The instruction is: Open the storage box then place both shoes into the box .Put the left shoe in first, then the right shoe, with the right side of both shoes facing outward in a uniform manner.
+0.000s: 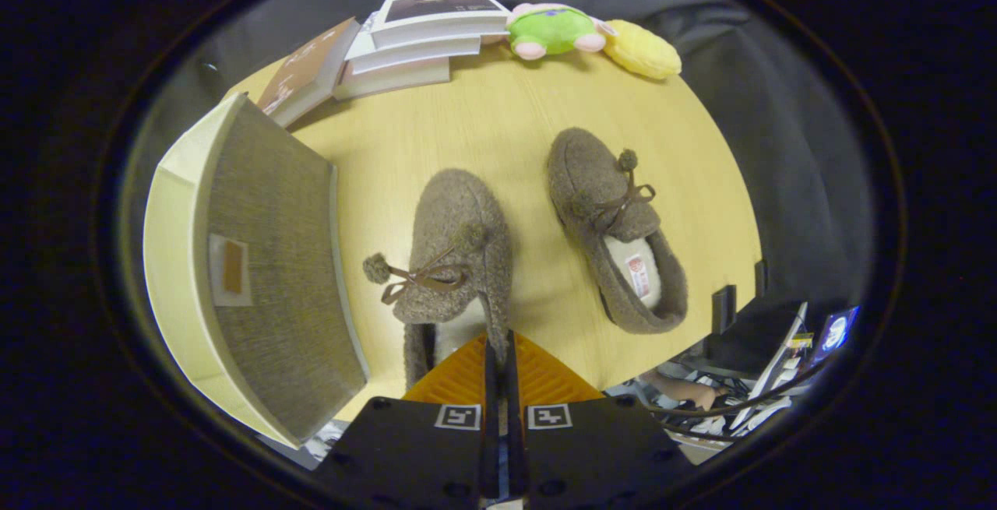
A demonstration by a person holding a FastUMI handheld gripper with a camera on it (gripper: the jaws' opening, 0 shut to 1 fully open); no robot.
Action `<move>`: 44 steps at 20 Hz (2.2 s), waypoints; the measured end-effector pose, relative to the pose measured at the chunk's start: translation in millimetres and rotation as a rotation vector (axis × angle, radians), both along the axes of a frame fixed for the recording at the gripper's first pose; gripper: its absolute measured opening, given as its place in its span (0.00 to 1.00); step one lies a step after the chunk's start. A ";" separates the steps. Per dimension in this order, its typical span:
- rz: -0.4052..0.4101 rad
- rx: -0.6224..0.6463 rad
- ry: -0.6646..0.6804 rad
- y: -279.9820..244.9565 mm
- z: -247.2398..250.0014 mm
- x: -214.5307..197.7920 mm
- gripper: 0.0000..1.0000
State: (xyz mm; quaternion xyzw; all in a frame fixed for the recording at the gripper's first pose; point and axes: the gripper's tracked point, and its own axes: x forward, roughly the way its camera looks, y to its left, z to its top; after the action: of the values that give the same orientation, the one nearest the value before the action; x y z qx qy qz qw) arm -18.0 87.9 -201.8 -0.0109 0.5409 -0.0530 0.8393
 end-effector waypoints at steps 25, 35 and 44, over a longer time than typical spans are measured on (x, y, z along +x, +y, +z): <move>0.102 -0.390 -0.128 119.7 205.7 -21.2 0.05; 0.151 -0.287 -0.064 218.2 126.8 7.7 0.05; 0.241 -0.200 -0.010 258.3 46.6 16.6 0.05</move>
State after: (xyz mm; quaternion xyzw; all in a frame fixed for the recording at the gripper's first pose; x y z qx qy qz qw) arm -1.3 346.2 -155.2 -0.1592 0.5234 -0.0055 0.8371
